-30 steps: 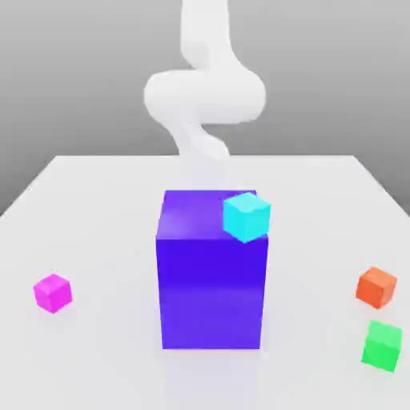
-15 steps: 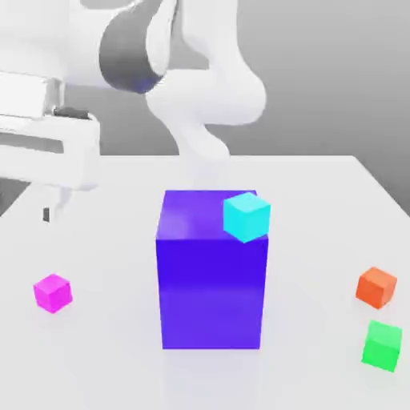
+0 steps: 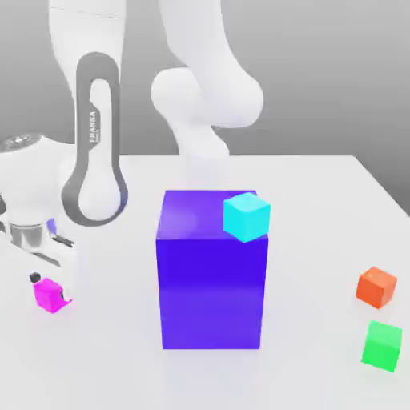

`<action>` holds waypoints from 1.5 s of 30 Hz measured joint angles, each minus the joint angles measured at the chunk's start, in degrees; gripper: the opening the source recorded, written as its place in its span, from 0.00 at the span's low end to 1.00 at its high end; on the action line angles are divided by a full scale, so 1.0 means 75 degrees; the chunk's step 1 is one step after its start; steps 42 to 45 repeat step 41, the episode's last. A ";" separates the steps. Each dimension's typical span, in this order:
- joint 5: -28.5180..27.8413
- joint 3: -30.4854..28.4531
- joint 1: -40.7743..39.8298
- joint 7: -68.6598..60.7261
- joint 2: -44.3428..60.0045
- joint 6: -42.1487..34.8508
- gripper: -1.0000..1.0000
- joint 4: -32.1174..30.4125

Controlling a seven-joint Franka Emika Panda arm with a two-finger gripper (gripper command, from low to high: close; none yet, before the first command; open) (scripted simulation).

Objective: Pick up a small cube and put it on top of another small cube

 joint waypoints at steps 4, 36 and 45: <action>0.0067 0.0156 -0.0140 -0.0052 0.0119 0.0089 0.00 0.0029; -0.3591 0.3000 0.7332 0.7421 -0.0723 -0.2584 0.00 0.1947; -0.3977 0.2797 0.7626 0.7763 -0.0029 -0.2014 1.00 0.2023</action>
